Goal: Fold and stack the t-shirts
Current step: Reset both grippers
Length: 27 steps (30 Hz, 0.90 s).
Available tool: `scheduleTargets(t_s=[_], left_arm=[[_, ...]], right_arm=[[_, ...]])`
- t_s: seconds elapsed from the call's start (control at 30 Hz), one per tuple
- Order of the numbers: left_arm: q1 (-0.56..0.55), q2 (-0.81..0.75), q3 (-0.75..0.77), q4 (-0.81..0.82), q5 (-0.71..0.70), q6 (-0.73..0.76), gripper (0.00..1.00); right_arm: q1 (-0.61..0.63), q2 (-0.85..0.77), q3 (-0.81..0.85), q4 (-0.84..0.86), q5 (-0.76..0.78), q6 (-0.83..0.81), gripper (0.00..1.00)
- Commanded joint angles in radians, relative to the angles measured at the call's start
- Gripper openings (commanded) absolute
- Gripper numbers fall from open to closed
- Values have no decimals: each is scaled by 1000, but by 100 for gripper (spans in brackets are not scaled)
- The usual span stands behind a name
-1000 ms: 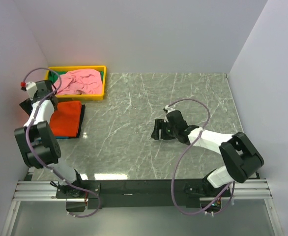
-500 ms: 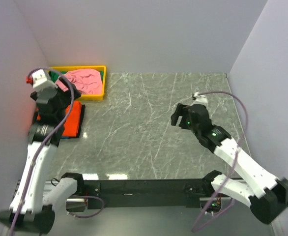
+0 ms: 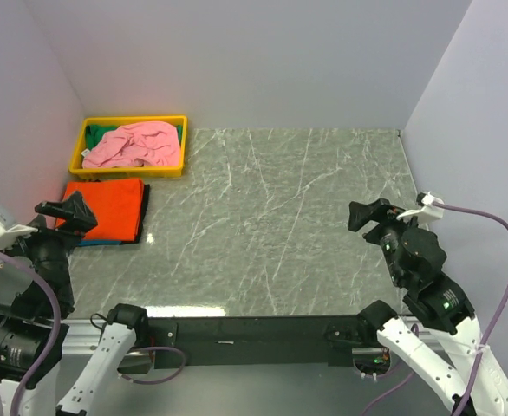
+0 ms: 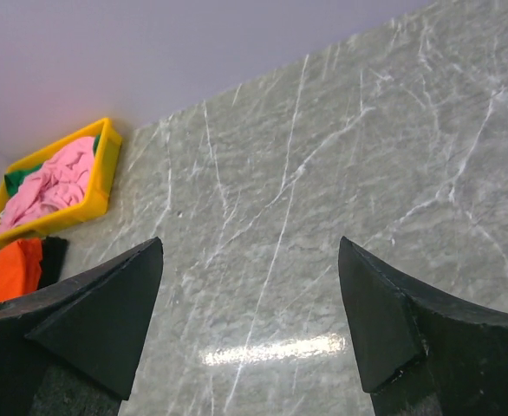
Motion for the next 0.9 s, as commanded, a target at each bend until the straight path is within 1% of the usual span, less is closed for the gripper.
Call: scheduleTargets(t_s=[0.0, 0.03, 0.13, 0.3, 0.47, 0.6, 0.87], left_arm=[[-40, -22, -17, -63, -151, 27, 99], [-49, -32, -22, -63, -187, 27, 99], [-70, -81, -63, -33, -233, 41, 99], [-81, -142, -143, 27, -253, 62, 99], [-81, -193, -194, 75, -247, 79, 99], [-81, -199, -211, 107, -251, 82, 100], [-81, -208, -249, 141, -245, 94, 99]], right_arm=[[-5, -33, -29, -10, 48, -17, 88], [-5, -45, -37, -9, 49, -17, 88], [-3, -72, -66, 16, 52, -20, 88], [-5, -94, -92, 43, 49, -37, 88], [-5, -79, -87, 37, 69, -57, 88], [-5, -94, -119, 59, 54, -53, 88], [-3, -94, -130, 72, 51, -68, 88]])
